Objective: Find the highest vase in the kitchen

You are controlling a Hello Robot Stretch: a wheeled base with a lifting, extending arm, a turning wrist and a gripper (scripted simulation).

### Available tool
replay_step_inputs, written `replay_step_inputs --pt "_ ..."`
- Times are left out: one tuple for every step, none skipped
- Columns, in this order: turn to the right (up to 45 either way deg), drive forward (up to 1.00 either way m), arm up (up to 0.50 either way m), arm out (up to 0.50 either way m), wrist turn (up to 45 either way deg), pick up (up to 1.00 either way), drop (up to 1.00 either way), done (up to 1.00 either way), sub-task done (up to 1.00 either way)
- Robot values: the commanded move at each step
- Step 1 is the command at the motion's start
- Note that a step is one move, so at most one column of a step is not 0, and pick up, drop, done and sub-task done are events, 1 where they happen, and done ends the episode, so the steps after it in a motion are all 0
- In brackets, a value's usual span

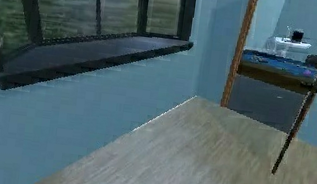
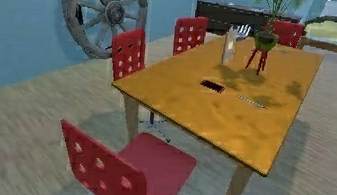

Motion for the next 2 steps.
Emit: replay_step_inputs --pt "12.0 0.0 0.0 0.0 0.0 0.0 0.0 0.0 0.0" --pt "0.0 0.2 0.0 0.0 0.0 0.0 0.0 0.0 0.0"
